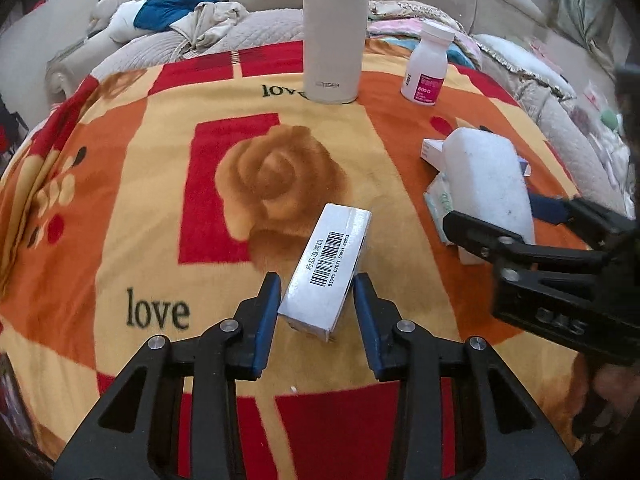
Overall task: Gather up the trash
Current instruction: 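Grasp the white barcode box with the left gripper while the right grasps the white sponge, then carry the white box and white sponge over the black bin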
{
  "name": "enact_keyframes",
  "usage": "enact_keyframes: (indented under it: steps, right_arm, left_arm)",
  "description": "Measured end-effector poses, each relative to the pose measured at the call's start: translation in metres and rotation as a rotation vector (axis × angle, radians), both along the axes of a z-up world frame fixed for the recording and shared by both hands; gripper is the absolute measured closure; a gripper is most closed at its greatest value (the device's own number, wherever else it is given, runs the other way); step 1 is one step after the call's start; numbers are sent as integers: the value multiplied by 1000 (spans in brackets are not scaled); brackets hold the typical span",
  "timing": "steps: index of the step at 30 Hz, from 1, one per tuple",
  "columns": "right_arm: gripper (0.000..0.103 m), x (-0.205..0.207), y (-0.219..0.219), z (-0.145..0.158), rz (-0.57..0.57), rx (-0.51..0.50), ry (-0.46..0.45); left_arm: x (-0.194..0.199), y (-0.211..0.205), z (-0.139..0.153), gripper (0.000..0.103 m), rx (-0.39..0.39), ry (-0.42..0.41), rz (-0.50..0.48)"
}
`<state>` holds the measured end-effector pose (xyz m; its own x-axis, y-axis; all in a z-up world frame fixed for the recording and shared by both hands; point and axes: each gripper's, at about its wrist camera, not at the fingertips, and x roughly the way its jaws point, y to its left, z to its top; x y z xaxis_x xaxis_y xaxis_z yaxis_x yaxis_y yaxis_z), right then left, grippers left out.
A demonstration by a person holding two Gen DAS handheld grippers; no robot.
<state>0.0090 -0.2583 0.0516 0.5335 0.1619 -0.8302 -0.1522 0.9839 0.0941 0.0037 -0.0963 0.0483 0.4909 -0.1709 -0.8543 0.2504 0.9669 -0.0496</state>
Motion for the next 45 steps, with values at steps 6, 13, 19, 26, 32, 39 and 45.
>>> enact_keyframes:
  steps: [6,13,19,26,32,39,45]
  right_arm:
    - [44,-38,-30,22,31,87,-33]
    - [43,-90,-64,33,54,50,-14]
    - [43,-129,-93,21,37,40,33]
    - [40,-149,-107,-2,41,26,114]
    - [27,-143,-115,-8,-28,85,120]
    - [45,-140,-110,-16,-59,32,74]
    - [45,-150,-123,3,-48,64,20]
  left_arm:
    - [-21,-8,9,69,-21,-18,-13]
    - [-52,-40,17,70,-48,-32,-45]
    - [-70,-64,12,71,-72,9,-74]
    - [-84,-75,-4,70,-45,66,-83]
    - [-73,-79,-18,70,-58,133,-44]
    - [-65,-85,-18,75,-89,107,-22]
    - [-76,-104,-3,75,-96,51,-67]
